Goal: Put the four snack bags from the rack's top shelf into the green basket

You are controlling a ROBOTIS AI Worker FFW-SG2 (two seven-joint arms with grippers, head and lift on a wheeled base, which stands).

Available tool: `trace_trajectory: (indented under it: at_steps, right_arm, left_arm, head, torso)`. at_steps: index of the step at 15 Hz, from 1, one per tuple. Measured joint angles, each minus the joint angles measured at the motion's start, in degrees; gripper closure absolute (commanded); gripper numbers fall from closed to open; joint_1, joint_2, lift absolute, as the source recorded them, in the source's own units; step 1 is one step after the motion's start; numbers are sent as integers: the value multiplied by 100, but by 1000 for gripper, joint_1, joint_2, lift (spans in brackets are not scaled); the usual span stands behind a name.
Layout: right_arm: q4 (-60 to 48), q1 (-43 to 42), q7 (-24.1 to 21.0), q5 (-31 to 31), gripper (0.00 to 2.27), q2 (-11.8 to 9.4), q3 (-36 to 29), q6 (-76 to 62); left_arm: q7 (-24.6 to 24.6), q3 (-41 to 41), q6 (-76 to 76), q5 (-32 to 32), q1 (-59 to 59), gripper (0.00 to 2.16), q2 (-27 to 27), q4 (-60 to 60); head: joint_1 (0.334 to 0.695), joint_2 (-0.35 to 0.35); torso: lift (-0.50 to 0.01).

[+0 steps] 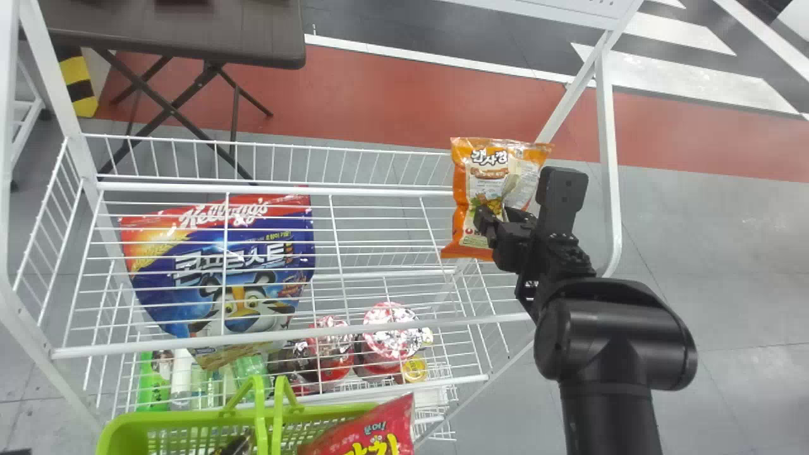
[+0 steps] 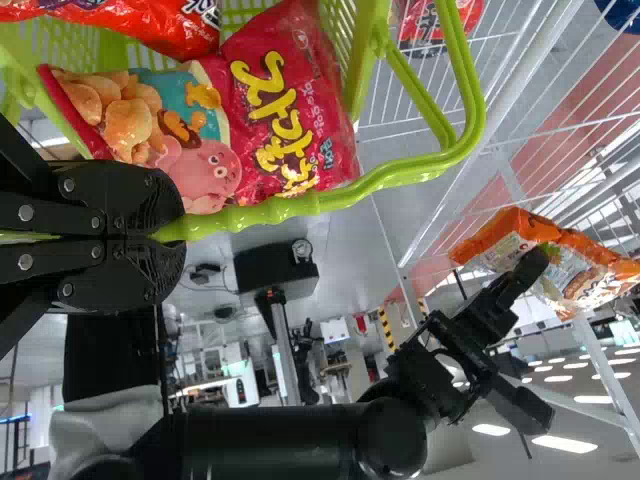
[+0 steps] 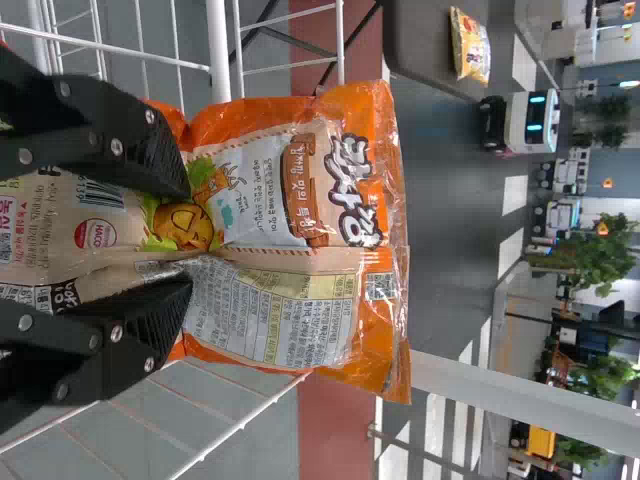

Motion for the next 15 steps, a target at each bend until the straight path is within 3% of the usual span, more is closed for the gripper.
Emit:
trace_trajectory:
  at_steps: [6,12,15]
  right_arm:
    - [-675,530,93,-332,2223,12,21,-365]
    - [-2839,1415,211,-928,2223,27,256,1235]
    - [-4096,2019,347,-1362,2219,29,342,2663]
  left_arm:
    - [23,-3,0,-2,-62,2145,-10,31]
    - [52,-8,17,-1,-160,2145,-12,82]
    - [55,-7,8,-1,-219,2145,-6,134]
  head:
    - [695,-350]
    - [695,-350]
    - [695,-350]
  torso:
    - [0]
    - [0]
    - [0]
